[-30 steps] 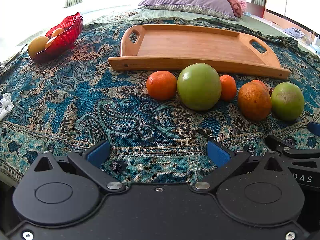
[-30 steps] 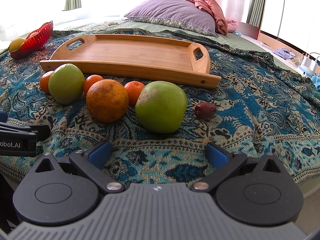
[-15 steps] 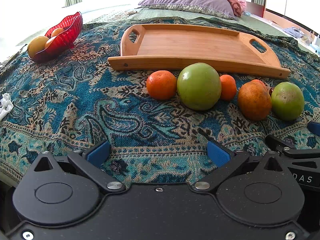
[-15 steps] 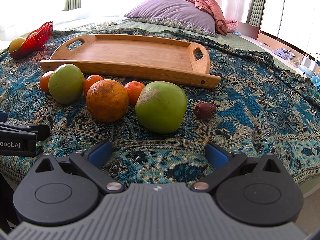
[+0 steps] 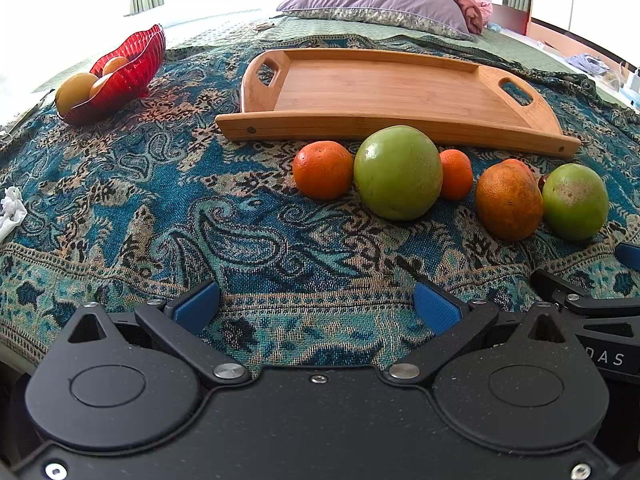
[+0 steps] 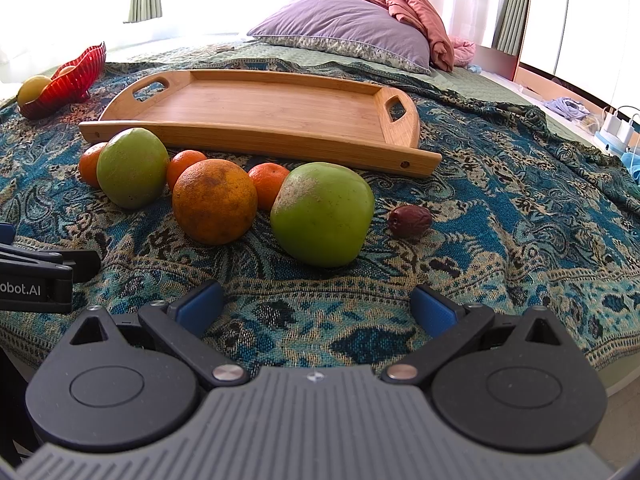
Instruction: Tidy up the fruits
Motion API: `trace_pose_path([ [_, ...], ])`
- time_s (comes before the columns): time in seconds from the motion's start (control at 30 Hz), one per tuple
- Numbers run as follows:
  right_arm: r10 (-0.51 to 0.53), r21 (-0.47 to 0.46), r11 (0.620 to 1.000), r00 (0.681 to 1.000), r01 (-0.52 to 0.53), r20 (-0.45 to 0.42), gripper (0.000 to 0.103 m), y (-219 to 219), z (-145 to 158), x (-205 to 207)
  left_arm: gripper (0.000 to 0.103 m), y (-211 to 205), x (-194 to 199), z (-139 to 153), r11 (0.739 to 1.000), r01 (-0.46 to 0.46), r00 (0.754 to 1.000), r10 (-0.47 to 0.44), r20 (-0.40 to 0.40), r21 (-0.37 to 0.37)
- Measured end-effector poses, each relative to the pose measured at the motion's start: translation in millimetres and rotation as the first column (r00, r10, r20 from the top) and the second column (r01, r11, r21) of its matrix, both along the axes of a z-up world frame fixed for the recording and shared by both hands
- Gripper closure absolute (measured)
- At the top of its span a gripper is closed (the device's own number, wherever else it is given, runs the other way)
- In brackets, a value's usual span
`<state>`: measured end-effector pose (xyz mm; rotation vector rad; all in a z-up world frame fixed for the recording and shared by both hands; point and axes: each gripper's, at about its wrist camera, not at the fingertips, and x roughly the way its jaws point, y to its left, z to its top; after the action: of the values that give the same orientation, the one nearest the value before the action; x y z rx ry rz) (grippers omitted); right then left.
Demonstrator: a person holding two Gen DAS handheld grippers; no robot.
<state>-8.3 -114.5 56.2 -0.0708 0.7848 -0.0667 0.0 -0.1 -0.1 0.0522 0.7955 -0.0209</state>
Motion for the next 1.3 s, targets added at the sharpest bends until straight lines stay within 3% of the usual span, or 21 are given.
trace_pose_path([
  [0.9, -0.009, -0.009, 1.000, 1.000, 0.009, 0.024, 0.000, 1.5, -1.0, -2.7, 0.000, 1.2, -0.9, 2.3, 1.000, -0.008, 1.000, 0.008, -0.008, -0.007],
  [1.03, -0.019, 0.009, 1.000, 0.999, 0.018, 0.026, 0.000, -1.7, -1.5, -1.6, 0.000, 2.8, -2.9, -1.9, 1.000, 0.007, 1.000, -0.007, 0.025, -0.004],
  [1.3, -0.012, 0.009, 1.000, 0.994, 0.011, 0.111, 0.000, -3.4, -10.5, -13.5, 0.000, 1.2, -13.9, -3.5, 1.000, -0.007, 0.997, 0.008, 0.078, -0.014],
])
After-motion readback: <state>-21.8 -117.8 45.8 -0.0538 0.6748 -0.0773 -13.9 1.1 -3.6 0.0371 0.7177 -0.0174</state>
